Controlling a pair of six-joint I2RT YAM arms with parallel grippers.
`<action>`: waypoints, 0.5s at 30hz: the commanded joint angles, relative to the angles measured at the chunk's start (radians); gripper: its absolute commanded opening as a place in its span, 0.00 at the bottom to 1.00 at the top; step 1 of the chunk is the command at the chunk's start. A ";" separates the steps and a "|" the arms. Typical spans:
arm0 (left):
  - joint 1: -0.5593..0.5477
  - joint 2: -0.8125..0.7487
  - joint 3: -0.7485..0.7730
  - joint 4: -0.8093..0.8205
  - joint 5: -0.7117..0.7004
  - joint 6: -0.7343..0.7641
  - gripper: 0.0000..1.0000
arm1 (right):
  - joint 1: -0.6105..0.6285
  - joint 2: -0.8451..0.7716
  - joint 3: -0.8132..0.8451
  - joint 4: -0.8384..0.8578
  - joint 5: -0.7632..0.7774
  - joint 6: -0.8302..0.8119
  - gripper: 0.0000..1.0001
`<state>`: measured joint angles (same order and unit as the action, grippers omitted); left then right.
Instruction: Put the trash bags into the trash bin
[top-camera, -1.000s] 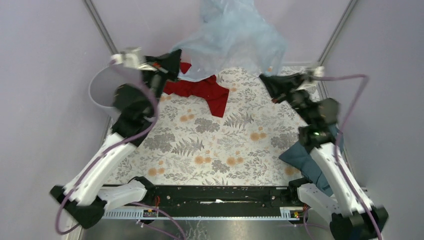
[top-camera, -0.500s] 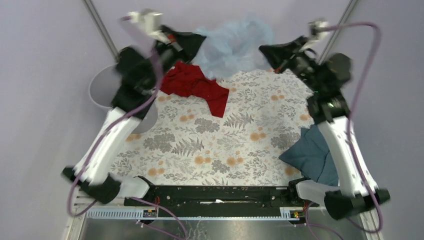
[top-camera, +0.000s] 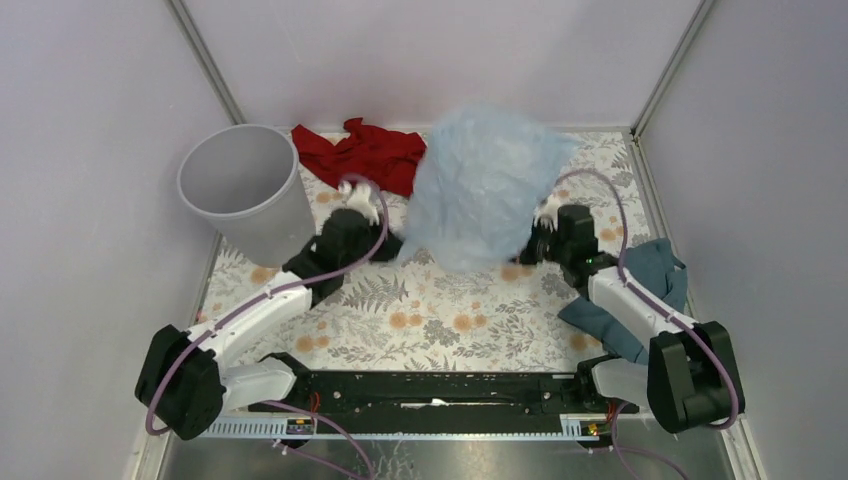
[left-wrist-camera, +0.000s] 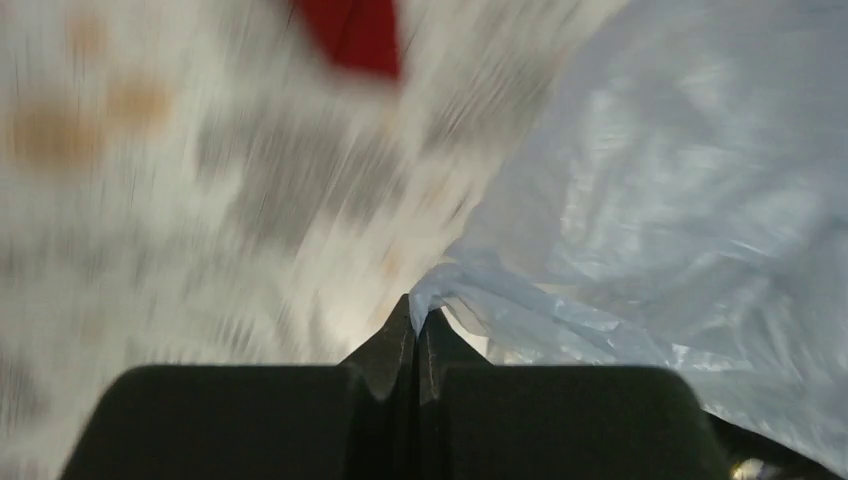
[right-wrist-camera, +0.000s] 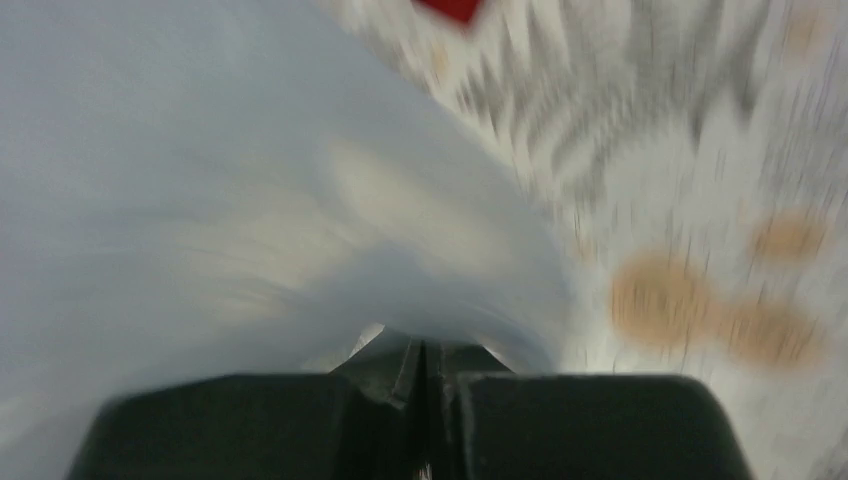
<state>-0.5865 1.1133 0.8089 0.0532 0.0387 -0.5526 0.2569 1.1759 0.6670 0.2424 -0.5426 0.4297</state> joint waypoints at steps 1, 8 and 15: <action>0.006 -0.103 -0.017 -0.049 0.077 -0.104 0.00 | 0.002 -0.122 0.059 -0.061 -0.075 0.009 0.00; 0.007 0.002 0.686 -0.172 0.322 -0.031 0.00 | 0.002 -0.143 0.665 -0.272 -0.098 0.010 0.00; 0.002 -0.315 0.251 0.113 -0.128 -0.178 0.00 | 0.002 -0.282 0.463 -0.066 -0.067 -0.003 0.00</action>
<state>-0.5861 0.9173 1.3746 0.0963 0.2272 -0.6178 0.2562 0.9318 1.3804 0.1104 -0.6147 0.4381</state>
